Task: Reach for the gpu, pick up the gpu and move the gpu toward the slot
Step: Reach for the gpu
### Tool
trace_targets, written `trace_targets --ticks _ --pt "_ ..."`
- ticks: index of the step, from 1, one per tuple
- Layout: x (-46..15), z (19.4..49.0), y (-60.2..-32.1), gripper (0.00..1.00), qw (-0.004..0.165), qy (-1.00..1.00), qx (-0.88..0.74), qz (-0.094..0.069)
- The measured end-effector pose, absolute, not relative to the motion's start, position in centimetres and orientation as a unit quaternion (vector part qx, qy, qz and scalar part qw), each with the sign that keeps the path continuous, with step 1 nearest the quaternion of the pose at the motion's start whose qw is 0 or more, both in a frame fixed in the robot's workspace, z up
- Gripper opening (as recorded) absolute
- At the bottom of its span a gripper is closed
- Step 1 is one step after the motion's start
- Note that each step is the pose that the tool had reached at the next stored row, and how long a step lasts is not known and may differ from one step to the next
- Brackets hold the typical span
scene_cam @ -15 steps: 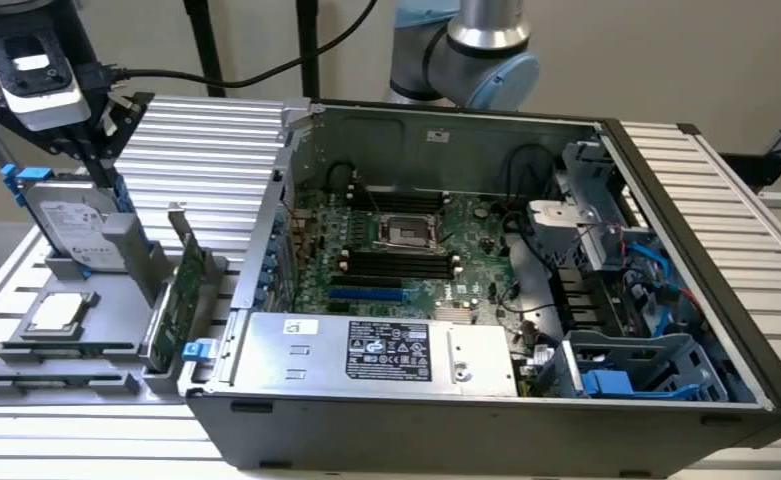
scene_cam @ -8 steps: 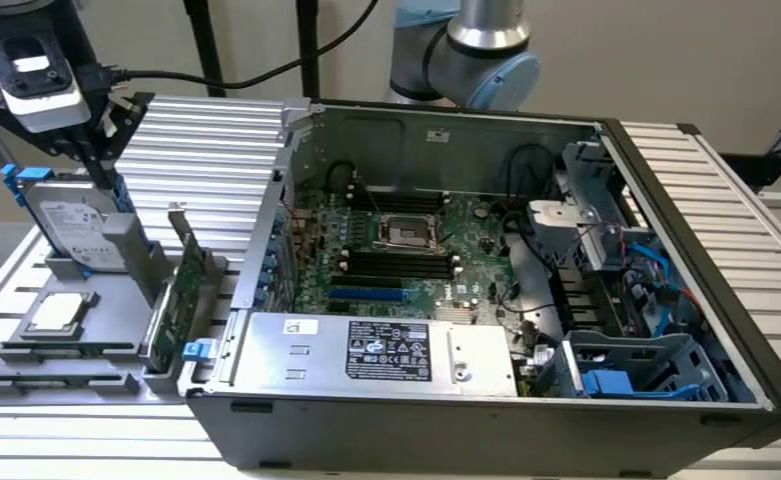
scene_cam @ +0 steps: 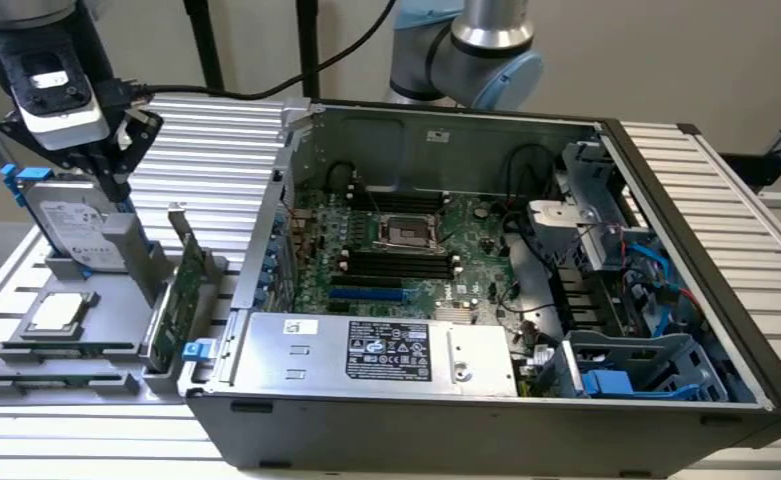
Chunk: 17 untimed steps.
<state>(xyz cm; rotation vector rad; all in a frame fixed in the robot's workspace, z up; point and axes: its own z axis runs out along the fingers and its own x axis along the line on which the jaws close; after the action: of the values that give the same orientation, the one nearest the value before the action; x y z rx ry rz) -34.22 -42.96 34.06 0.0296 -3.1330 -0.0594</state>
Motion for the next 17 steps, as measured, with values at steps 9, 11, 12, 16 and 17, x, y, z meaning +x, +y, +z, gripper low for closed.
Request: trace_targets --ticks 9,11,12,16,17 --pt "-32.4 34.0 -45.7 0.11 0.004 -1.0 0.009 -0.018" --pt "-32.3 33.9 -46.3 0.11 0.004 -1.0 0.009 -0.017" --pt "-32.2 33.8 -46.6 0.11 0.004 -1.0 0.009 -0.017" --pt "-31.6 33.6 -47.6 0.11 0.004 -1.0 0.009 -0.016" --pt "-31.3 33.6 -47.8 0.11 0.004 -1.0 0.009 -0.016"
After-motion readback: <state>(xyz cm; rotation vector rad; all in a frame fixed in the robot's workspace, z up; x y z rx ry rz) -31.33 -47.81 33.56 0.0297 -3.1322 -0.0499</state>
